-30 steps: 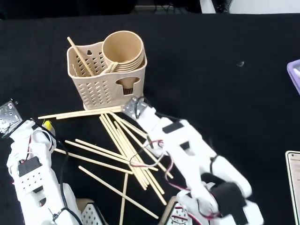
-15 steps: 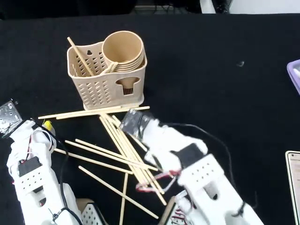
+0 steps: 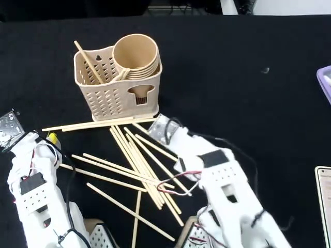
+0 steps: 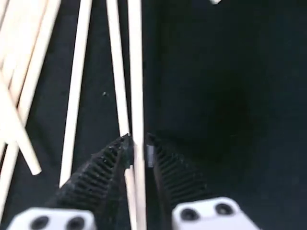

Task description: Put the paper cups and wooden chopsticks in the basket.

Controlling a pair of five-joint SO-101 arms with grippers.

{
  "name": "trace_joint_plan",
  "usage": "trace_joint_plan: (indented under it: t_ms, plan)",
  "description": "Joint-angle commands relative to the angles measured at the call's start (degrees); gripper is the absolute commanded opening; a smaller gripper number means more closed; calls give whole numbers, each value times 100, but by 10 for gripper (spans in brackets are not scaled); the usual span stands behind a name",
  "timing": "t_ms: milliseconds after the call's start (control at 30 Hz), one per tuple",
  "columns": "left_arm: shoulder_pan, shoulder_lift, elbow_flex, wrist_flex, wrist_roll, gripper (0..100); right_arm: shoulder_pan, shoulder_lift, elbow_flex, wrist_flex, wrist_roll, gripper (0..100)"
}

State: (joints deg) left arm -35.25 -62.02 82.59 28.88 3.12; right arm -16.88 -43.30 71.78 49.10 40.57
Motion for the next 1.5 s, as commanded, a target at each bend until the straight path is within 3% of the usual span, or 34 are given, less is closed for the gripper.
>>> trace_joint_plan:
  t_ms: [0,333,467,667,900,1133,1333,1467]
  plan:
    - [31,-53,-22,18,-70,220,-316,910,-127,-545,-211,116]
    - [22,-53,-22,18,-70,220,-325,2062,-664,-712,-202,114]
    - [22,-53,-22,18,-70,220,-334,2141,-699,-712,-167,5]
    - [22,-53,-22,18,-70,220,-343,2105,-752,-246,-149,10]
    - [22,-53,-22,9,-70,220,-360,919,-1226,695,-202,10]
    - [22,-53,-22,-9,-70,220,-932,-743,-1877,2365,-229,10]
    - [22,-53,-22,-9,-70,220,-2066,-1807,-2923,2971,-1266,10]
    - [22,-53,-22,0,-70,220,-2523,-2053,-3521,2136,-2110,11]
